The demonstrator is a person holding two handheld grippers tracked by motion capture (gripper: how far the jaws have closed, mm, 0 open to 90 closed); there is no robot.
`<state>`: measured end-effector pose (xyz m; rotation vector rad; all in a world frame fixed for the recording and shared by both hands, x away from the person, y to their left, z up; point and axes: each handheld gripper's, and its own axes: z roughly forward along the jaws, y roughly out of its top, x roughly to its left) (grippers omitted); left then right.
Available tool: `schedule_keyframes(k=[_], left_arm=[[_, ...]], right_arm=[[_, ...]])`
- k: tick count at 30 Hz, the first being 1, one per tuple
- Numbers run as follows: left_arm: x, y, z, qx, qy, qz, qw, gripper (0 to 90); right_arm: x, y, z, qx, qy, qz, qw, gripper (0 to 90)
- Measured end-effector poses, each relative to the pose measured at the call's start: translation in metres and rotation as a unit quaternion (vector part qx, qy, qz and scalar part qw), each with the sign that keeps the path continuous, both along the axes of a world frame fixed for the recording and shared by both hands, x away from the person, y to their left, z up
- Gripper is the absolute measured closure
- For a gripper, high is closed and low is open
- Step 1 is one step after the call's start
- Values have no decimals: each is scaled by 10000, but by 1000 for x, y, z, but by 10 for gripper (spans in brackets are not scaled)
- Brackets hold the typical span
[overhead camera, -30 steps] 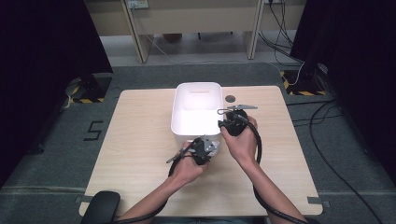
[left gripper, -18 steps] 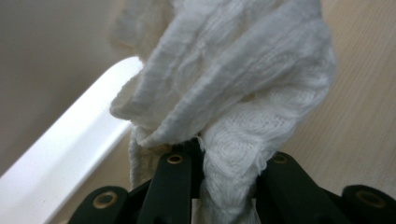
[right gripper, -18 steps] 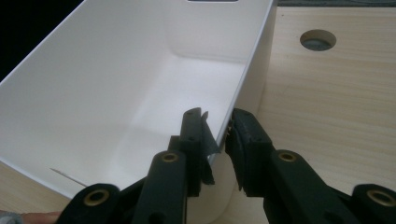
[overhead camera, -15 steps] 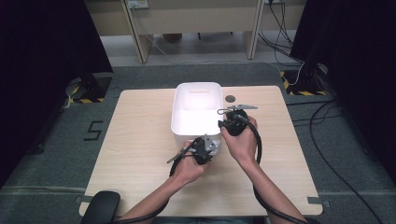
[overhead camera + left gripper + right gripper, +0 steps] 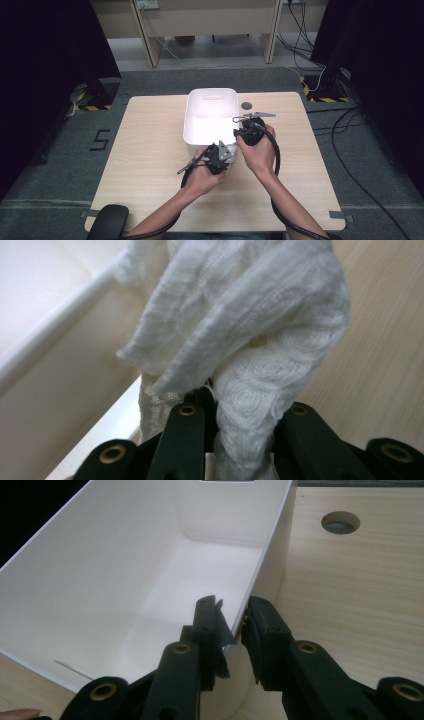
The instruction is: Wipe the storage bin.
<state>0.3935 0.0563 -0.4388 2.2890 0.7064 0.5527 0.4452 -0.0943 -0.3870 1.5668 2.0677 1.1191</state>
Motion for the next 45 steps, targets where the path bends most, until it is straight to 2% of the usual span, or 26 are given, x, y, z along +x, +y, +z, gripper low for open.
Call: schedule_keyframes(k=[11,19,32,41,45], left_arm=[[-1,-1,9,-52,-76,-18,10000,789],[0,-3,9,-49,-42,-11,10000,789],[5,-16,4,86,42,-95,9999,788],[8,-21,-2,52,26,-113,9999,788],[8,-22,-5,102,35,-129,9999,788]], right_arm=[[0,0,0,14,7,-10,10000,756],[0,0,0,15,11,-20,10000,756],[1,0,0,19,14,-21,10000,758],[1,-1,0,7,6,-8,10000,758],[1,-1,0,11,8,-2,10000,758]])
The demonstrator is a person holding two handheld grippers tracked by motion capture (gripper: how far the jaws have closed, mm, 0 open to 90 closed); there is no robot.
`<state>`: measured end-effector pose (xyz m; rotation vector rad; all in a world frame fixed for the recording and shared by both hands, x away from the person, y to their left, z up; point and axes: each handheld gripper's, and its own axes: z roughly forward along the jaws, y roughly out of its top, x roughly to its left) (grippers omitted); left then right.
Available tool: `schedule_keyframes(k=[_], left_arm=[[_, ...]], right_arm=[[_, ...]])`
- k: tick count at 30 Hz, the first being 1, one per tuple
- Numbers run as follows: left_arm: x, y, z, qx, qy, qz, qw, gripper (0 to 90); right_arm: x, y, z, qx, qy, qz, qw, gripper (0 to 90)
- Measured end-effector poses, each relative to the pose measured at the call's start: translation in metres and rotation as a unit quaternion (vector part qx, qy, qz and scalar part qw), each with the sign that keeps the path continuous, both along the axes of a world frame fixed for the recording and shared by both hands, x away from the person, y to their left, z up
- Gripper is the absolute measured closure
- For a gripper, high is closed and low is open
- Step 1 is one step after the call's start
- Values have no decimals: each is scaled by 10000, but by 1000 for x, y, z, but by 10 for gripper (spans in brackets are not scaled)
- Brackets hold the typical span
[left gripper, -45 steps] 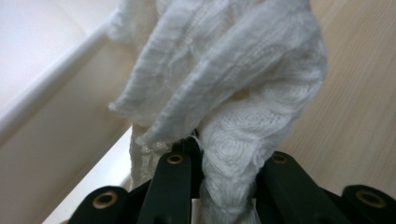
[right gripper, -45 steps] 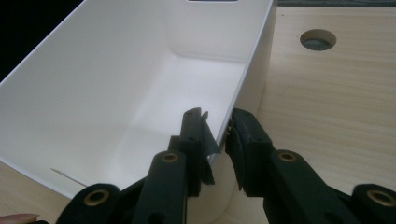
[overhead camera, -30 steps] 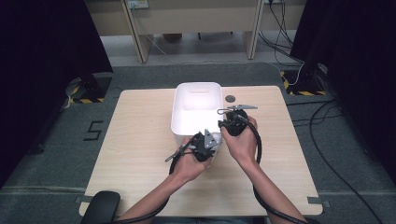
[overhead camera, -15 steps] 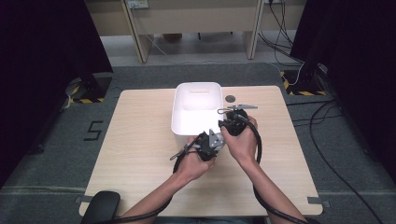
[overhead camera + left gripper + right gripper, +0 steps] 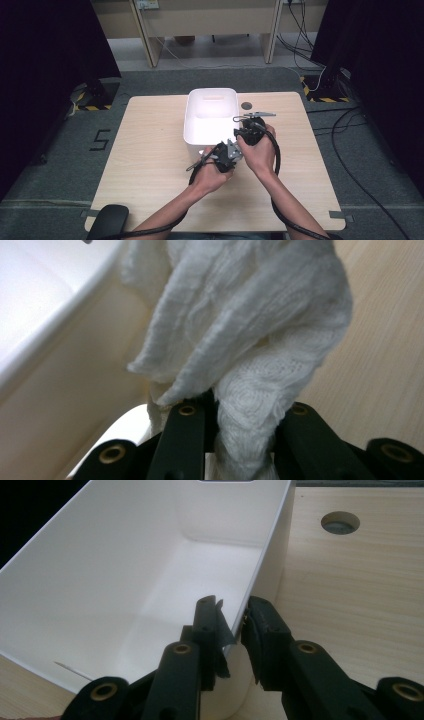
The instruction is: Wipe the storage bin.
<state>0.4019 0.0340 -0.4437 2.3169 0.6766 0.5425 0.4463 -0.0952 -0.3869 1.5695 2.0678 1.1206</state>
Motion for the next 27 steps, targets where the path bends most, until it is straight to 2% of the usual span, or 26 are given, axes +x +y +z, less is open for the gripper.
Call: schedule_keyframes(k=[27], left_arm=[[5,-3,-32,132,228,-5,9997,787]], right_arm=[[0,0,0,2,-16,14,10000,757]])
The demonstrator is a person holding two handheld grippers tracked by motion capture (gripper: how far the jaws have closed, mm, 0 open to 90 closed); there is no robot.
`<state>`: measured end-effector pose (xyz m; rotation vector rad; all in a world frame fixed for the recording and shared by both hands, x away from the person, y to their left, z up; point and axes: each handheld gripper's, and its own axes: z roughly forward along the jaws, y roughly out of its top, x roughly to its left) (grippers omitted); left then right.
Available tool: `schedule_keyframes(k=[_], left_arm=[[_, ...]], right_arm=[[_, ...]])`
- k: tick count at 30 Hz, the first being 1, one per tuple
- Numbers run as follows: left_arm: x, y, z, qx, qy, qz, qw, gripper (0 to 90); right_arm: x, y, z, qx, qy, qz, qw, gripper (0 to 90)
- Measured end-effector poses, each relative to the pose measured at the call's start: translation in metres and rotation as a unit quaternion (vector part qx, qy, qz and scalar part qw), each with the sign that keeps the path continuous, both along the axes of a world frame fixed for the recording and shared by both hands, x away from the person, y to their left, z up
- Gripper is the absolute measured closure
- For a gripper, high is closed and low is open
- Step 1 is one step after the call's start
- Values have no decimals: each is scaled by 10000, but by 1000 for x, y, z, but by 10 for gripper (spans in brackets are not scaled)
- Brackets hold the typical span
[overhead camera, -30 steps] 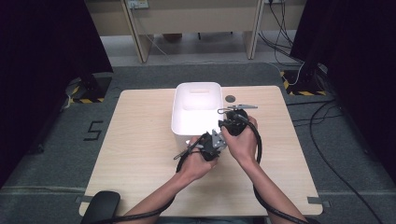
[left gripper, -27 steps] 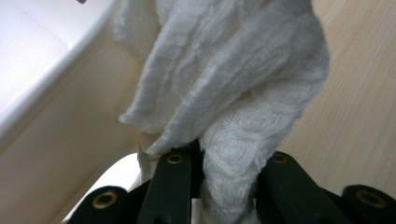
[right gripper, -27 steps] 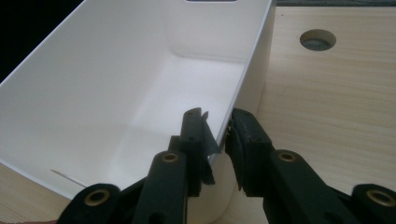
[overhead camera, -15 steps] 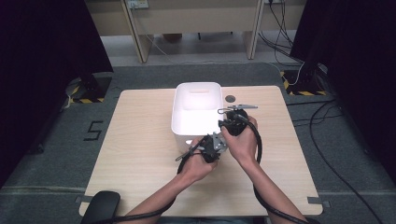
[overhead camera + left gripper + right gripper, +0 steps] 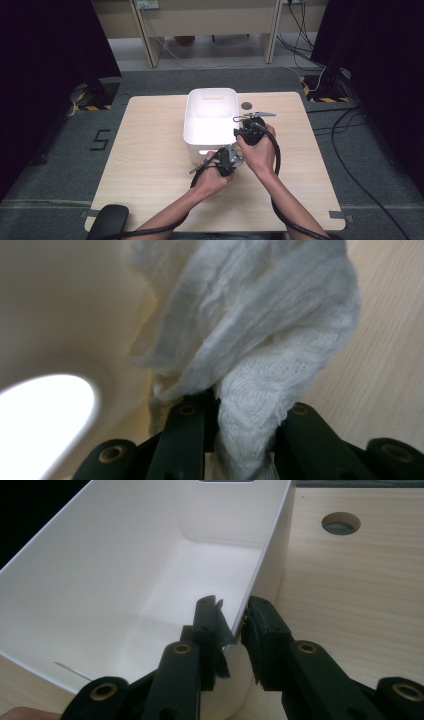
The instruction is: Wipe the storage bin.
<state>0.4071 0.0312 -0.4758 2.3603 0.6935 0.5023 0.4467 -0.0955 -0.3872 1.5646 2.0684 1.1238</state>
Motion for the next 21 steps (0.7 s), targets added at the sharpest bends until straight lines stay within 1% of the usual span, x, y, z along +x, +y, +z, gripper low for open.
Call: schedule_keyframes(k=[4,6,7,9,10,11,14,15,16,17,18,19,21], left_arm=[[-2,2,4,6,25,-37,10000,787],[-5,7,8,-16,96,-74,9999,788],[-5,7,8,-16,96,-74,9999,787],[-11,19,14,13,60,-87,9999,788],[-11,19,14,13,60,-87,9999,788],[-16,33,18,-5,85,-69,9999,788],[-21,58,25,-52,101,33,9999,788],[-21,58,25,-52,101,33,9999,788],[-24,79,30,-85,109,168,9998,788],[-25,90,31,-116,102,260,9995,788],[-25,90,31,-116,102,260,9995,788],[-27,112,36,-162,101,433,9989,788],[-28,133,40,-144,65,616,9980,788]], right_arm=[[0,0,0,7,5,6,10000,754],[1,0,0,23,39,7,10000,751],[1,0,0,23,39,7,10000,751],[1,-1,0,30,65,23,10000,749],[1,-1,0,30,65,23,10000,749],[1,-1,1,18,73,32,10000,749],[2,-2,1,22,99,56,9999,748],[2,-2,1,22,99,56,9999,748],[3,-2,1,14,103,78,9999,749],[3,-1,2,4,122,76,9999,749],[3,-1,2,-11,137,84,9999,749],[4,-1,2,-33,156,105,9998,750],[5,-1,3,-69,184,92,9998,754]])
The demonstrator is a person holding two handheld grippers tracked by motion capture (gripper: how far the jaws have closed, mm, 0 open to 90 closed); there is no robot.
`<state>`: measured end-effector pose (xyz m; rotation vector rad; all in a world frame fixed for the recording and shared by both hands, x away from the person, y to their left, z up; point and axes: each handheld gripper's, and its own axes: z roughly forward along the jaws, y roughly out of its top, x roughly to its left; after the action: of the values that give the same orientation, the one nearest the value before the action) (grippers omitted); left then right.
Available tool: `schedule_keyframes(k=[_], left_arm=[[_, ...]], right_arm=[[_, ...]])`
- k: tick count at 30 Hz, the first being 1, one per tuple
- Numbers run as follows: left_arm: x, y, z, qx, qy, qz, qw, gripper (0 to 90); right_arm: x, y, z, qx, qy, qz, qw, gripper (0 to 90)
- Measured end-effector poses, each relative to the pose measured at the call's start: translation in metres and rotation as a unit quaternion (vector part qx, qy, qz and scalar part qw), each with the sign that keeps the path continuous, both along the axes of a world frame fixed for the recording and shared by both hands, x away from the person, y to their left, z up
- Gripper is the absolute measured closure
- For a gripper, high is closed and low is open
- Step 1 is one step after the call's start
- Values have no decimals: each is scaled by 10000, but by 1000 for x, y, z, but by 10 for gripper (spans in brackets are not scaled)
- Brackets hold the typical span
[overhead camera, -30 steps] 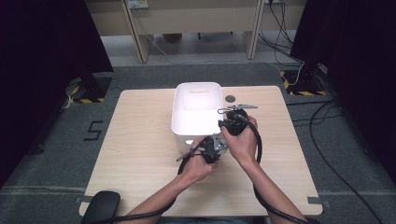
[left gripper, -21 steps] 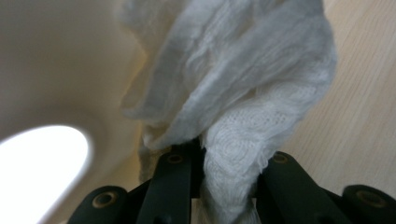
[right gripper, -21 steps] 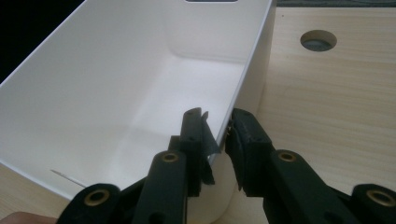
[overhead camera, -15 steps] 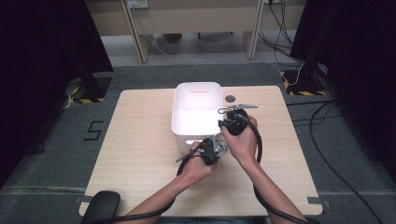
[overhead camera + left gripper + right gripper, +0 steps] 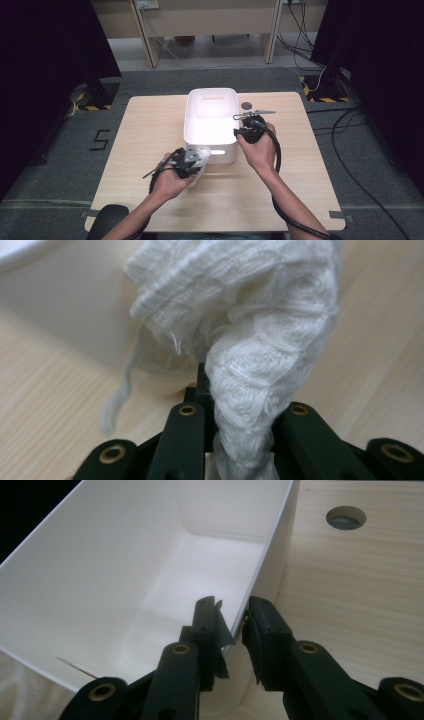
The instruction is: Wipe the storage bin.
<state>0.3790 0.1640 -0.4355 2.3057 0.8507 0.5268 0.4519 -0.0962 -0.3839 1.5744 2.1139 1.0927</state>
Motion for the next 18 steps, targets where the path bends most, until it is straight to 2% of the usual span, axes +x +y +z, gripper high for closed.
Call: schedule_keyframes(k=[1,3,4,5,7,8,9,11,13,14,15,17,18], left_arm=[[0,0,0,0,0,0,10000,788],[0,31,5,-23,-71,316,9995,788],[1,41,7,-20,-90,431,9990,787],[1,41,7,-20,-90,431,9990,788],[4,58,9,40,-131,670,9977,787],[10,73,11,42,-152,869,9961,787],[14,79,11,24,-162,962,9952,787],[19,85,12,46,-188,1051,9943,787],[34,97,13,58,-213,1277,9916,787],[34,97,13,58,-213,1277,9916,787],[46,102,12,127,-236,1394,9899,786],[59,106,11,152,-258,1505,9882,786],[59,106,11,152,-258,1505,9882,786]], right_arm=[[0,0,0,0,0,0,10000,754],[2,0,1,-23,17,13,10000,763],[3,-1,1,-40,16,24,10000,768],[4,-2,1,-59,13,40,10000,774],[6,-2,2,-146,-1,82,9999,793],[7,-3,2,-182,5,88,9998,808],[9,-4,2,-234,-28,108,9997,824],[12,-6,4,-338,-8,207,9992,859],[16,-8,5,-627,-121,419,9971,886],[16,-8,5,-627,-121,419,9971,886],[20,-11,4,-675,-193,610,9957,868],[20,-15,6,-583,-273,641,9959,805],[20,-15,6,-583,-273,641,9959,805]])
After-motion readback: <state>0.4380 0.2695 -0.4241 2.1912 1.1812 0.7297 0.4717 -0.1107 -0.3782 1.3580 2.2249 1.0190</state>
